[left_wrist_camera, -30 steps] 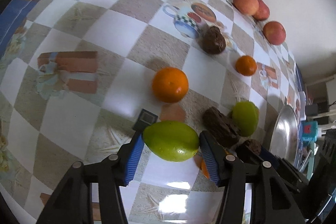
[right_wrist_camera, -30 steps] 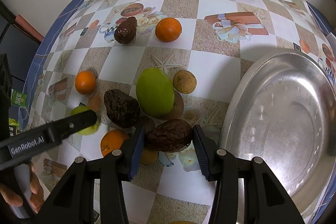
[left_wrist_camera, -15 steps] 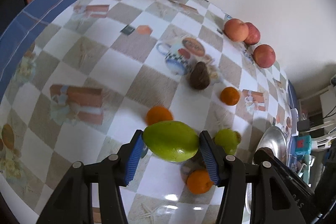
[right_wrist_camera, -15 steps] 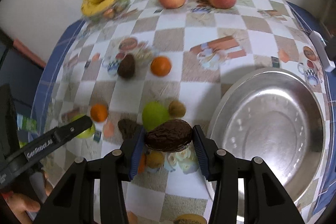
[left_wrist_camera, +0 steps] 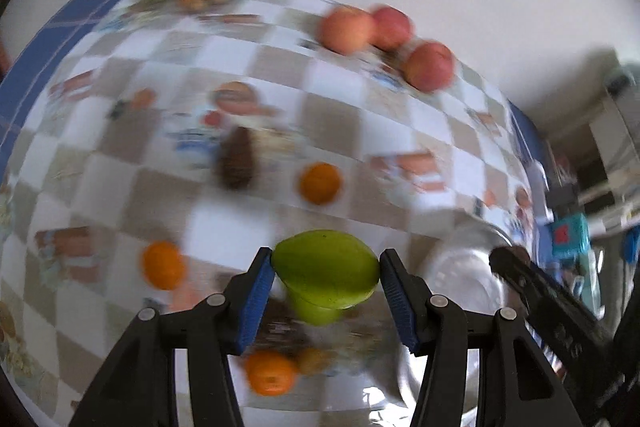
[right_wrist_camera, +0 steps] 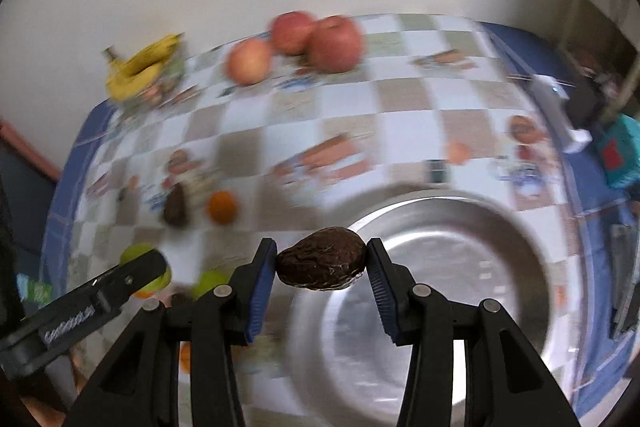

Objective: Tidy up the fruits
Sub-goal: 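Carry the date and the green oval fruit over the steel bowl with both grippers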

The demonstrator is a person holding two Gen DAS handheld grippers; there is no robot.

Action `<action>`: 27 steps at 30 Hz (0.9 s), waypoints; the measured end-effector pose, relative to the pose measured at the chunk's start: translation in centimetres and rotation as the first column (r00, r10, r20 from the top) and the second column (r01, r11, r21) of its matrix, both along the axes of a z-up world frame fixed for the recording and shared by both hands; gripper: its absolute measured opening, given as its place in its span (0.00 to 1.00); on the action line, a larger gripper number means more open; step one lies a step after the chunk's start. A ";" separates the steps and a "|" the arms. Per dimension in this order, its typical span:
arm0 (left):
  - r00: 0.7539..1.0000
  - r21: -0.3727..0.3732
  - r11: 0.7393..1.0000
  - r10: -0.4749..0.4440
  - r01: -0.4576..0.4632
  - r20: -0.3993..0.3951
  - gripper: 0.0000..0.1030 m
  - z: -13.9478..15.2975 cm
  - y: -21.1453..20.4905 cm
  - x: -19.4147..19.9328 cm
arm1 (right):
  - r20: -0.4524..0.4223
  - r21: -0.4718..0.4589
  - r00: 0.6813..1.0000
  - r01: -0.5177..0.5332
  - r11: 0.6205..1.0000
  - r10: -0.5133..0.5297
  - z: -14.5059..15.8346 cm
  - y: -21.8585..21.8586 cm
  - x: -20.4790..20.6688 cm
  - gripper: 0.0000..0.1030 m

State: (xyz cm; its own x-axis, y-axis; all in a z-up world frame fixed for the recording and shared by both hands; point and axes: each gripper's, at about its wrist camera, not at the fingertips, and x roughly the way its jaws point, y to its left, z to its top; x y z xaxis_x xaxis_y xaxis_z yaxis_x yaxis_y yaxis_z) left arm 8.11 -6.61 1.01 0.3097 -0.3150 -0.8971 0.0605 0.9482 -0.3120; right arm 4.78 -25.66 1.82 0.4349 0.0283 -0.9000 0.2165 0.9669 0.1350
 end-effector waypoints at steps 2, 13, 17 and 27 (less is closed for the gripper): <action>0.998 0.001 0.998 -0.061 0.061 -0.007 0.55 -0.3 -2.5 -0.1 | -0.021 -0.014 0.998 0.057 0.998 -0.057 -0.7 -2.0 -0.2 0.46; 0.954 0.051 0.953 -0.299 0.297 0.032 0.55 -1.6 -12.1 -1.8 | -0.082 -0.008 0.972 0.221 0.975 -0.221 -3.0 -8.6 -1.2 0.46; 0.945 0.063 0.943 -0.327 0.326 0.009 0.55 -3.2 -13.4 -1.9 | -0.114 0.006 0.968 0.224 0.975 -0.221 -4.2 -8.9 -0.9 0.46; 0.935 0.062 0.932 -0.355 0.356 -0.019 0.55 -5.2 -14.4 -2.2 | -0.173 0.012 0.962 0.216 0.976 -0.211 -6.6 -8.4 -0.5 0.47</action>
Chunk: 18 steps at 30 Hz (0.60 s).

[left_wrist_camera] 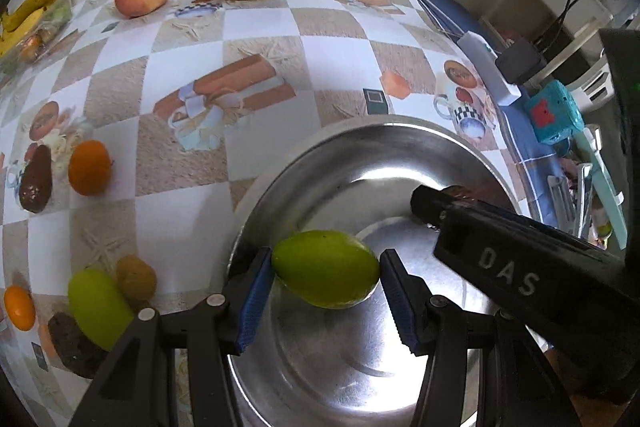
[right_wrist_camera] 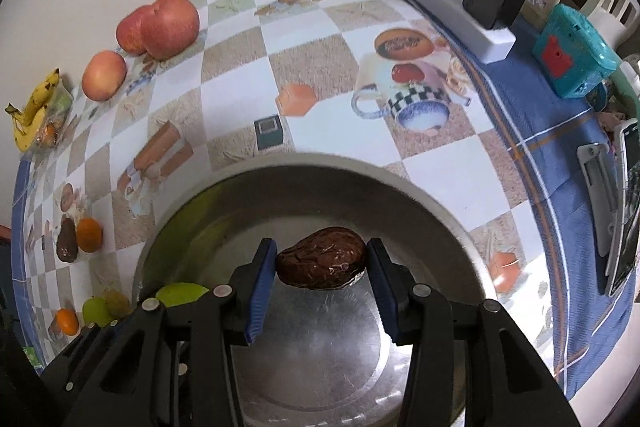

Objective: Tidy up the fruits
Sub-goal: 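Carry the date and the green oval fruit over the steel bowl with both grippers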

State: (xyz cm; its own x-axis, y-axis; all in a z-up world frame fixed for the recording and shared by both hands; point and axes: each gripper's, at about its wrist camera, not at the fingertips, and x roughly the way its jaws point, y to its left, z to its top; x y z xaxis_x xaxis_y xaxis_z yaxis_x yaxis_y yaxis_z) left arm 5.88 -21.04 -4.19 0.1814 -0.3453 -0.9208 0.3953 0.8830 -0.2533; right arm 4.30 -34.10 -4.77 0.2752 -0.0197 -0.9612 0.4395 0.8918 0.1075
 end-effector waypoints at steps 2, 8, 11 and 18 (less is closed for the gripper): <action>1.000 0.005 1.000 -0.004 0.004 0.002 0.56 -0.3 -0.3 -0.1 | -0.012 0.002 1.000 0.001 1.000 -0.001 -0.6 0.0 0.0 0.47; 1.000 0.011 1.000 -0.008 0.008 0.021 0.56 -0.5 -0.9 0.1 | -0.004 -0.003 1.000 -0.001 1.000 0.001 -0.7 0.2 0.0 0.47; 1.000 0.012 1.000 -0.012 0.012 0.026 0.56 -0.4 -1.0 0.0 | -0.019 0.028 1.000 0.001 1.000 -0.001 -1.3 0.1 0.2 0.48; 0.999 0.004 1.000 -0.024 0.024 0.025 0.60 -0.5 -0.9 0.2 | -0.038 0.021 0.999 -0.011 1.000 0.012 -1.4 0.1 0.3 0.49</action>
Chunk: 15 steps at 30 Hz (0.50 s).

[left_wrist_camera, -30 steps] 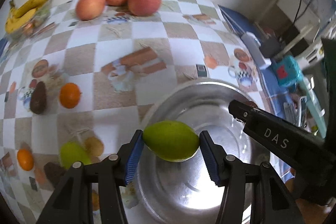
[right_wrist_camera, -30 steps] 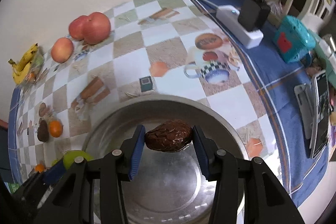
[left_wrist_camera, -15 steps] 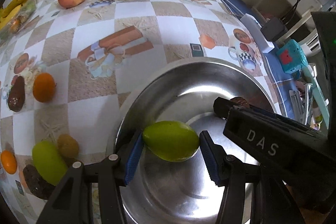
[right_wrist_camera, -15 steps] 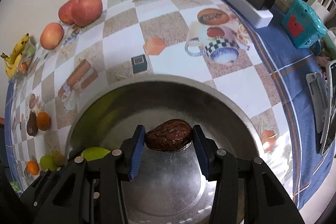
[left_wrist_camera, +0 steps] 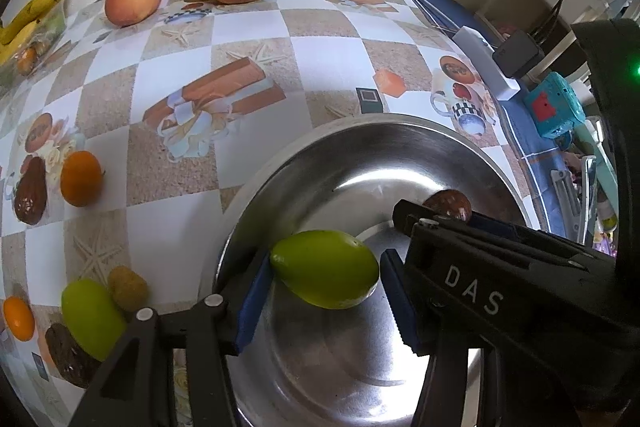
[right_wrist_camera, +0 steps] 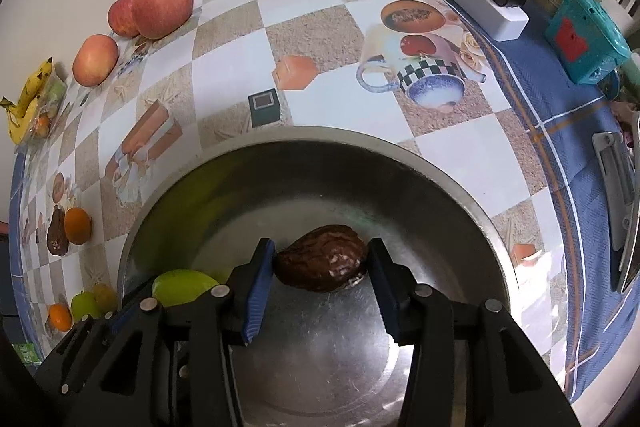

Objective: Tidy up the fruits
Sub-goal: 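Carry the date and the green oval fruit over the steel bowl with both grippers, then open the right gripper to drop the date while the left gripper releases the green fruit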

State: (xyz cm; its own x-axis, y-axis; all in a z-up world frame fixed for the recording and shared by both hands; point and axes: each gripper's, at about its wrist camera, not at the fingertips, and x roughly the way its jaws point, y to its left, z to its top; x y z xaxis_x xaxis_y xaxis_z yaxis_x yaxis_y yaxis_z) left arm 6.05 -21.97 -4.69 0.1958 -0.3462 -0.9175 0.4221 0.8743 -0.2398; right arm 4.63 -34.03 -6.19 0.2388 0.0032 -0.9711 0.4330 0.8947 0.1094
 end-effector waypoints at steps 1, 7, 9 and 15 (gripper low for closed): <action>1.000 -0.002 1.000 0.000 0.000 -0.002 0.63 0.1 0.0 0.0 | -0.004 -0.004 1.000 -0.002 1.000 0.002 0.1 0.0 0.0 0.50; 0.999 0.001 1.000 -0.017 0.017 0.027 0.68 1.1 -0.2 -0.6 | 0.037 -0.026 0.999 0.001 1.000 0.000 1.7 -0.1 -0.1 0.56; 0.999 -0.010 1.000 -0.018 0.018 0.038 0.69 1.7 -0.1 -0.7 | 0.058 -0.035 0.998 0.001 0.999 0.001 2.5 -0.1 -0.2 0.56; 0.999 -0.044 0.999 0.013 -0.011 0.049 0.69 3.8 1.4 -0.5 | 0.103 -0.047 0.995 0.011 0.999 -0.006 4.3 -0.2 -0.7 0.56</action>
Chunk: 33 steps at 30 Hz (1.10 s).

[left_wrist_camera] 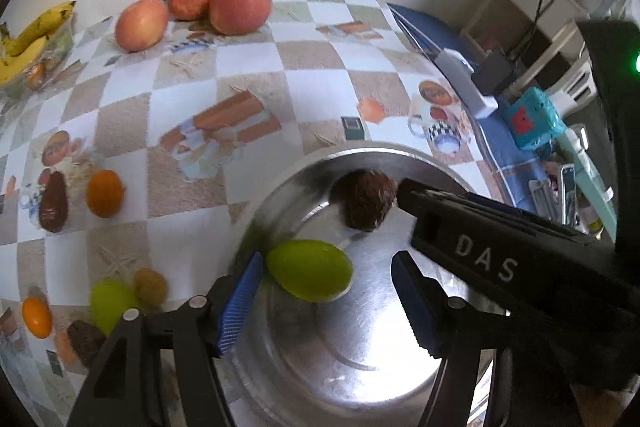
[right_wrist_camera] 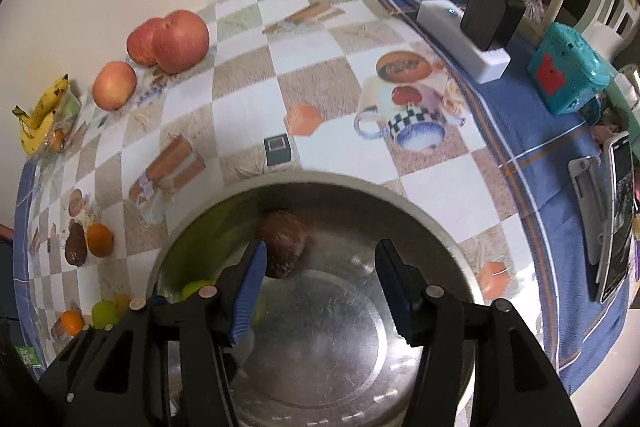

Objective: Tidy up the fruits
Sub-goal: 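Open the right gripper to drop the date while the left gripper releases the green fruit, then move both grippers back to the fruit pile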

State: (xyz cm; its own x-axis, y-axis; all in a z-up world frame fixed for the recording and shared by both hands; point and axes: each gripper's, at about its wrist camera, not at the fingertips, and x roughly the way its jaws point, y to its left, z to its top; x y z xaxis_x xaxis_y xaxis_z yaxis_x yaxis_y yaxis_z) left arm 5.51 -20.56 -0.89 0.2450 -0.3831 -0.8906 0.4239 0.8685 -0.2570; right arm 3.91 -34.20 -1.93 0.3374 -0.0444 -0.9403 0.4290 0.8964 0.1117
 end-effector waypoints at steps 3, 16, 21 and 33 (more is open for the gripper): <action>0.999 0.003 0.999 0.045 -0.045 -0.002 0.69 0.6 1.4 0.6 | 0.012 0.002 1.000 0.010 1.000 -0.010 0.4 -0.2 -0.3 0.56; 0.932 0.094 0.927 0.361 -0.363 0.039 0.86 0.8 12.7 3.3 | 0.005 0.005 0.997 -0.071 0.997 0.071 0.6 2.7 0.5 0.56; 0.889 0.130 0.879 0.449 -0.458 0.091 1.00 1.0 17.5 2.9 | 0.020 0.025 0.985 -0.171 0.985 0.170 1.0 5.6 0.9 0.56; 0.808 0.163 0.791 0.578 -0.589 0.115 1.00 0.1 24.5 0.9 | 0.023 -0.006 0.948 -0.317 0.948 0.317 0.2 10.6 0.4 0.92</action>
State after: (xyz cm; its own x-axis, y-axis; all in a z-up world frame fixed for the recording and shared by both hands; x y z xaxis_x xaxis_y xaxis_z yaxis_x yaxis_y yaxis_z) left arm 6.40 3.91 -0.81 0.4205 0.0166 -0.9071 -0.1705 0.9835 -0.0611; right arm 4.29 -23.57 -1.69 0.3560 0.0659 -0.9321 0.1200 0.9860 0.1156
